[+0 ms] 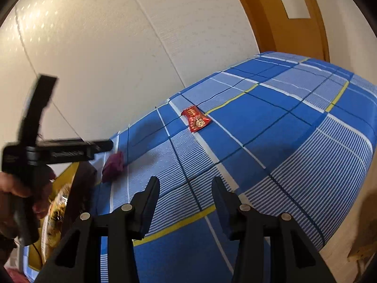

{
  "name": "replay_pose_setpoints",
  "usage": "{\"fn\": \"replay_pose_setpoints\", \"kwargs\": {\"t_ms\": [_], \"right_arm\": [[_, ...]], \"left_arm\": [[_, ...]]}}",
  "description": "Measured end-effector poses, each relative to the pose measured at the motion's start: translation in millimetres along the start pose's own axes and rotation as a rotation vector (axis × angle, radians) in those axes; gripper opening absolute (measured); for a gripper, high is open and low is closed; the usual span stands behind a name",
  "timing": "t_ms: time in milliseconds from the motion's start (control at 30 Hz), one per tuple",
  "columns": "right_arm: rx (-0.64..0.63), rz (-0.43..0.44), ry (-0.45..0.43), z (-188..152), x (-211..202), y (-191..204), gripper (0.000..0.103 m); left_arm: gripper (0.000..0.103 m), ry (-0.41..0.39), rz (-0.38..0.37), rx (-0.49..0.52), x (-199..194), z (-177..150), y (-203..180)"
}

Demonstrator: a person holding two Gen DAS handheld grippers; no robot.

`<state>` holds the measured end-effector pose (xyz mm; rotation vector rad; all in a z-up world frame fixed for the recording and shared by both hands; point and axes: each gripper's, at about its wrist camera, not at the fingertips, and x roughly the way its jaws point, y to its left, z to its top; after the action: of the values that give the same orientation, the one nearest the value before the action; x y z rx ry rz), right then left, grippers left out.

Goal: Organize snacks
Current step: 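Move the left tool to the purple pouch on the bed and grasp it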

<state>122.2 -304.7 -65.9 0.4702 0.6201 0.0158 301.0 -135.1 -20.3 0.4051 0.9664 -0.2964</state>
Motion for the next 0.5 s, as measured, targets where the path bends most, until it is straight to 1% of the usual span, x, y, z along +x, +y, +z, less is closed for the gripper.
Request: {"fn": "replay_pose_setpoints", "kwargs": {"t_ms": [100,133,167,200,267,300,333,400,433,500], "right_arm": [[0.032,0.010,0.002,1.0,-2.3,-6.6,0.047],[0.044,0.014,0.002,1.5,-2.9,-8.7,0.047],[0.057,0.018,0.000,2.2,-3.6,-11.3,0.047],[0.066,0.019,-0.001,3.1,-3.9,-13.6,0.047],[0.086,0.020,-0.006,4.2,-5.2,-17.2,0.047],[0.094,0.019,-0.010,4.6,-6.1,-18.7,0.047],[0.098,0.017,-0.013,5.2,-6.8,-19.9,0.047],[0.107,0.016,-0.016,5.9,-7.9,-21.9,0.047],[0.111,0.016,-0.017,6.2,-8.4,-22.7,0.047],[0.115,0.016,-0.019,6.7,-9.5,-24.3,0.047]], "left_arm": [[0.085,0.063,-0.032,-0.015,14.6,-1.9,-0.6],[0.082,0.098,-0.060,-0.004,19.6,-4.4,-4.4],[0.074,0.118,-0.085,0.002,21.4,-7.8,-7.5],[0.072,0.138,-0.114,0.007,23.2,-10.4,-11.8],[0.071,0.128,-0.114,0.029,18.3,-14.9,-22.9],[0.071,0.128,-0.144,0.032,15.4,-16.5,-27.3],[0.071,0.128,-0.193,0.032,10.2,-19.0,-33.8],[0.071,0.122,-0.243,0.034,2.0,-22.5,-43.9],[0.071,0.118,-0.255,0.035,-0.8,-23.8,-47.5],[0.071,0.098,-0.241,0.050,-5.9,-25.7,-55.4]]}}
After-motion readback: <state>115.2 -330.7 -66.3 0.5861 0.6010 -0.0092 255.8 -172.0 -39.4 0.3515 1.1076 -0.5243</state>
